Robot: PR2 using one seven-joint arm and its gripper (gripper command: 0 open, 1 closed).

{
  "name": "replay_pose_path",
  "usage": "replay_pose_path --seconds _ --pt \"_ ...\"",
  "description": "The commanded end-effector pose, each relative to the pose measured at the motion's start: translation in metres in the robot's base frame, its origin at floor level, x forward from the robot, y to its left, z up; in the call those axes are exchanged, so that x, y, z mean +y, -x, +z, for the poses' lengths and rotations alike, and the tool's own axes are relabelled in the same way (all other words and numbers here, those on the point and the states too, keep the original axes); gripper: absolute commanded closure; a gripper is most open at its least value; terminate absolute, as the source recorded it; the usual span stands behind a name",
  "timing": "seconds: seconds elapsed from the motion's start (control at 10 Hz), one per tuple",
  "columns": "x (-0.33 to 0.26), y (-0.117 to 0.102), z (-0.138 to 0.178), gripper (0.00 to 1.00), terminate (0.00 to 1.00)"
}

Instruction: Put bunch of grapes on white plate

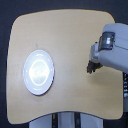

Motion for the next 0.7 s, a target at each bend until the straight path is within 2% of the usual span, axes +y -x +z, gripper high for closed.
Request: replay_pose_path --seconds 0.0,0.1,0.6 --pt "0.052 0.011 0.028 1.0 0.0" --pt "0.083 0.018 0.021 1.0 0.0" --pt "0.226 0.022 -0.003 1.0 0.0"
